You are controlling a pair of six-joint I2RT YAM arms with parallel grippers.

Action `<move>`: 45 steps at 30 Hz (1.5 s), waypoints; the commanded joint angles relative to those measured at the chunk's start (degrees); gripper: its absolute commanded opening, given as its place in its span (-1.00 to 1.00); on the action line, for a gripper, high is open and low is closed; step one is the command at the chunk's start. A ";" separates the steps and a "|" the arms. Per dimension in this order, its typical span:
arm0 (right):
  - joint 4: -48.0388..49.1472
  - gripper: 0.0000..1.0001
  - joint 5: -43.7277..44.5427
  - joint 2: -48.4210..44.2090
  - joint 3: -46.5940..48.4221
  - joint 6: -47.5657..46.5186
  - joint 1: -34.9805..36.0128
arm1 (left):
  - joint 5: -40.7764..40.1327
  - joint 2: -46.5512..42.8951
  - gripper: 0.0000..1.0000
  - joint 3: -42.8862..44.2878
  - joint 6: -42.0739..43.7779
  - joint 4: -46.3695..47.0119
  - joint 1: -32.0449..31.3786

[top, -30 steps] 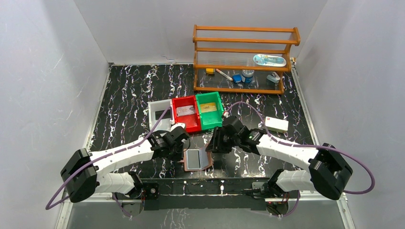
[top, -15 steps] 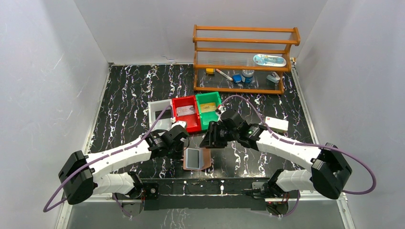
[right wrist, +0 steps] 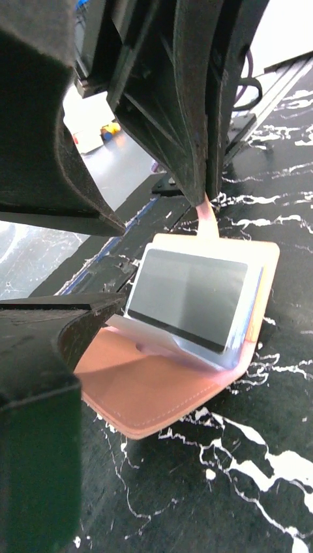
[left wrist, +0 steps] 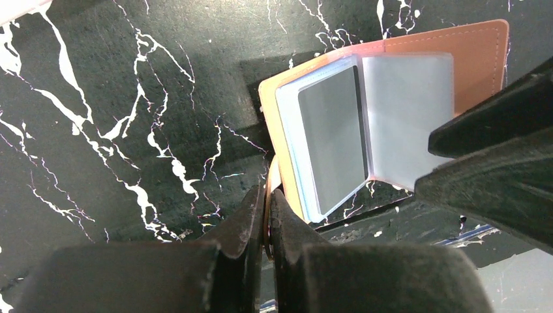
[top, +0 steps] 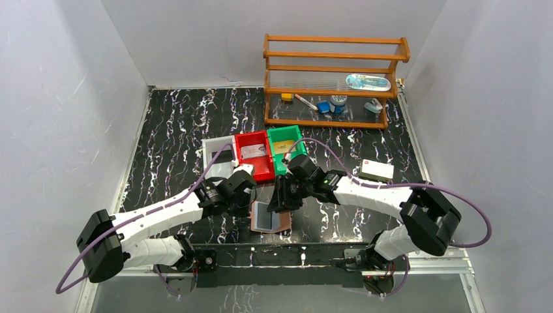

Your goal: Take the credit cards out of the card holder

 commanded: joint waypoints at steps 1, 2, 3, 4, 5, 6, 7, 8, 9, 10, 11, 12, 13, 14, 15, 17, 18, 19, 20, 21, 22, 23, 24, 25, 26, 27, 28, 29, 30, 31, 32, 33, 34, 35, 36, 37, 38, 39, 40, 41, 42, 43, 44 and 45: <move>-2.30 -0.11 3.65 1.27 1.22 -0.42 0.27 | 0.36 -1.43 -1.00 1.30 -0.15 -0.27 -0.13; -3.07 -0.12 4.87 1.92 0.95 -0.34 0.24 | 0.08 -1.35 -1.00 1.03 -0.28 -0.37 -0.16; -3.47 -0.13 5.65 2.46 0.58 -0.24 0.21 | -0.29 -1.20 -1.00 0.79 -0.58 -0.76 -0.11; -3.97 -0.14 6.59 2.80 0.36 0.01 0.20 | -0.68 -0.92 -1.00 0.58 -1.07 -1.38 -0.13; -3.59 -0.15 7.10 3.01 -0.07 0.25 0.22 | -0.89 -0.74 -1.00 0.47 -1.53 -1.77 -0.14; -2.39 -0.16 6.88 3.07 -0.89 0.58 0.27 | -0.93 -0.56 -1.00 0.21 -1.93 -1.95 -0.13; -1.11 -0.17 6.50 3.01 -1.91 1.04 0.26 | -0.83 -0.34 -1.00 -0.08 -2.25 -2.02 -0.15; 0.60 -0.17 5.97 2.99 -2.66 1.45 0.27 | -0.62 -0.06 -1.00 -0.32 -2.35 -2.01 -0.12; 2.78 -0.17 5.10 3.03 -3.52 2.09 0.26 | -0.46 0.27 -1.00 -0.39 -2.47 -1.97 -0.12; 5.32 -0.17 3.42 3.32 -4.50 2.66 0.22 | -0.47 0.41 -1.00 -0.48 -2.52 -1.92 -0.15; 7.57 -0.18 3.03 3.78 -5.31 3.34 0.17 | -0.48 0.56 -1.00 -0.57 -2.53 -1.87 -0.16; 7.97 -0.18 3.16 4.41 -5.41 4.44 0.17 | -0.59 0.73 -1.00 -0.46 -2.55 -1.82 -0.12; 7.64 -0.19 3.67 5.00 -5.01 4.79 0.16 | -0.87 0.85 -0.97 -0.29 -2.47 -1.87 -0.12; 7.90 -0.20 3.51 5.53 -4.76 4.87 0.25 | -0.91 0.88 -0.89 -0.19 -2.49 -1.83 -0.15; 8.40 -0.20 3.43 6.00 -4.66 4.94 0.27 | -0.92 0.88 -0.83 -0.03 -2.46 -1.84 -0.17; 8.50 -0.20 4.14 6.59 -4.42 4.72 0.21 | -0.86 0.95 -0.76 0.20 -2.34 -1.85 -0.15; 8.27 -0.20 4.42 6.98 -4.22 4.53 0.27 | -0.91 1.03 -0.70 0.30 -2.17 -1.83 -0.12; 7.30 -0.20 4.84 7.43 -3.60 4.24 0.25 | -1.04 1.22 -0.65 0.42 -1.96 -1.87 -0.16; 6.19 -0.20 5.35 7.80 -2.81 3.90 0.40 | -1.11 1.35 -0.59 0.71 -1.73 -1.91 -0.12; 4.15 -0.21 6.64 8.32 -1.88 3.58 0.71 | -1.20 1.59 -0.50 1.05 -1.47 -2.03 -0.15; 1.50 -0.21 8.54 8.92 -0.64 3.28 1.00 | -1.44 1.73 -0.34 1.57 -1.32 -2.38 -0.12; -1.03 -0.21 10.11 9.60 0.56 2.79 1.32 | -1.67 1.83 -0.20 2.04 -1.30 -2.84 -0.17; -2.77 -0.21 11.03 10.20 1.43 2.44 1.47 | -2.06 1.85 -0.08 2.78 -1.34 -3.49 -0.18; -3.78 -0.21 11.73 10.68 1.90 2.29 1.62 | -2.62 1.73 0.06 3.54 -1.35 -4.35 -0.13; -3.99 -0.21 11.92 10.88 2.10 2.27 1.75 | -3.29 1.45 0.13 4.45 -1.49 -5.16 -0.19; -3.70 -0.21 11.85 11.07 2.05 2.33 1.83 | -3.57 1.09 0.16 5.41 -1.51 -5.77 -0.09; -3.39 -0.22 11.88 11.10 1.96 2.43 2.05 | -3.58 0.57 0.17 6.61 -1.43 -5.97 -0.17; -3.30 -0.22 12.08 11.15 1.96 2.52 2.18 | -3.22 0.12 0.19 7.69 -1.35 -5.89 -0.18; -3.34 -0.22 12.33 11.13 1.92 2.65 2.23 | -2.76 -0.29 0.23 8.83 -1.20 -5.65 -0.19; -3.35 -0.22 12.52 10.98 1.81 2.82 2.27 | -2.14 -0.72 0.28 9.81 -1.07 -5.04 -0.14; -3.12 -0.22 12.68 10.84 1.56 2.95 2.36 | -1.37 -0.98 0.31 10.56 -0.71 -4.10 -0.11; -2.71 -0.22 12.65 10.63 1.27 3.11 2.37 | -0.16 -1.10 0.33 11.11 -0.32 -3.03 -0.16; -2.17 -0.22 12.63 10.41 0.88 3.34 2.34 | 0.61 -1.07 0.36 11.41 -0.12 -1.89 -0.12; -1.67 -0.22 12.53 10.19 0.44 3.57 2.38 | 1.52 -1.01 0.37 11.41 -0.12 -0.50 -0.10; -1.12 -0.22 12.70 9.74 0.01 3.85 2.37 | 2.25 -0.86 0.39 11.09 -0.18 0.65 -0.04; -0.74 -0.22 13.06 9.35 -0.31 4.19 2.36 | 2.74 -0.61 0.44 10.51 -0.74 1.73 0.16; -0.52 -0.22 13.60 9.01 -0.64 4.46 2.38 | 2.80 -0.35 0.50 9.57 -1.87 2.25 0.44; -0.12 -0.21 14.23 8.44 -1.09 4.68 2.38 | 3.00 -0.13 0.52 8.75 -3.12 2.51 0.89; 0.36 -0.20 14.83 7.98 -1.56 4.83 2.38 | 3.70 -0.01 0.52 7.61 -4.15 3.15 1.47; 1.02 -0.20 15.25 7.49 -2.04 5.00 2.38 | 4.68 -0.02 0.52 6.43 -4.71 3.98 1.96; 1.76 -0.20 15.40 7.08 -2.52 5.18 2.37 | 5.66 -0.13 0.53 5.04 -5.30 5.07 2.53; 2.40 -0.20 15.36 6.88 -2.86 5.29 2.34 | 6.41 -0.52 0.53 3.56 -6.13 6.26 3.04; 3.12 -0.20 15.09 6.72 -3.20 5.54 2.38 | 7.28 -1.27 0.52 2.23 -6.74 8.09 3.76; 3.61 -0.20 14.94 6.67 -3.44 5.72 2.37 | 8.61 -1.72 0.49 0.67 -7.23 9.68 4.17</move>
